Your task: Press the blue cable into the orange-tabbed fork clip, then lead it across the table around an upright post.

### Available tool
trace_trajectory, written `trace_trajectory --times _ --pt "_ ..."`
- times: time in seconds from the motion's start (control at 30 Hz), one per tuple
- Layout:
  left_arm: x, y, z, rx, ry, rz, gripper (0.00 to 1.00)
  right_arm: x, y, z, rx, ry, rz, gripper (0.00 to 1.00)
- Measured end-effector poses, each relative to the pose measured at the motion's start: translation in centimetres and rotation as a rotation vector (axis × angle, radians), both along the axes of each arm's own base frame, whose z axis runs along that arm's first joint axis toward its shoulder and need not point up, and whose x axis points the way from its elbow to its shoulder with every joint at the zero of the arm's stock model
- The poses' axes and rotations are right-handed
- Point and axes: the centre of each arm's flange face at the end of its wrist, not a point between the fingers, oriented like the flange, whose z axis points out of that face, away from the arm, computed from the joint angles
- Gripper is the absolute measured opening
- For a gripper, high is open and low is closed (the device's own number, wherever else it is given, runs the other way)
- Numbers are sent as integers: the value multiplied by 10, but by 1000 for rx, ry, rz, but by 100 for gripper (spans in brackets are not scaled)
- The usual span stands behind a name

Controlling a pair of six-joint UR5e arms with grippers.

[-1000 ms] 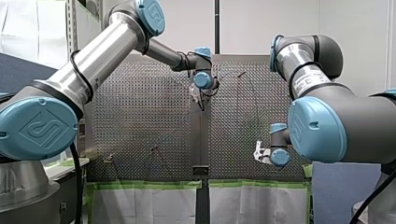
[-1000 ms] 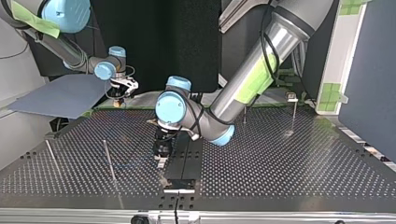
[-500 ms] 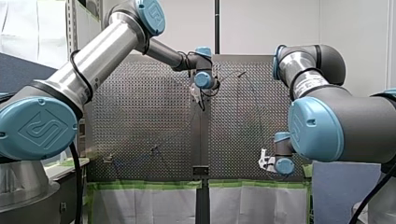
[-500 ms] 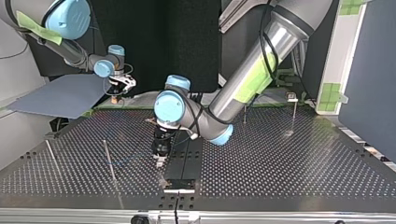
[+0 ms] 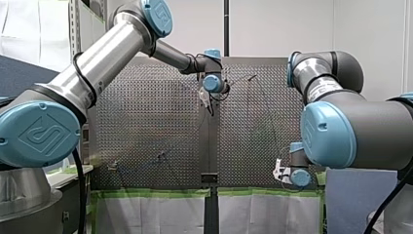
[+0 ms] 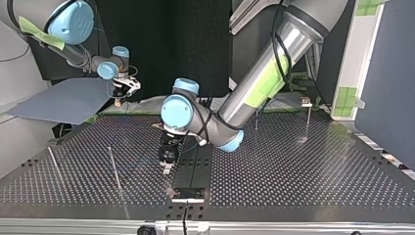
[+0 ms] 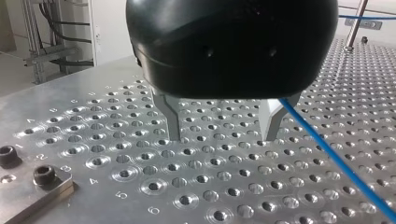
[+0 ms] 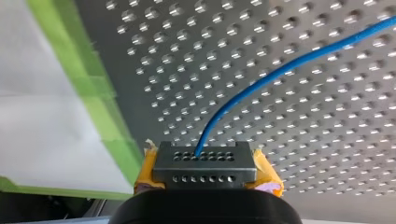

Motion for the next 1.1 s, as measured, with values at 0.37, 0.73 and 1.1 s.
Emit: trace_trajectory --times 0.37,0.73,1.1 --pt "0 0 0 0 0 -2 81 -12 -5 -13 10 3 -20 0" --pt "-3 -1 -1 9 13 -6 81 -15 -11 -12 -15 -7 -18 0" --pt "-22 -6 -12 75 101 -21 84 -17 -10 -14 6 -5 -19 0"
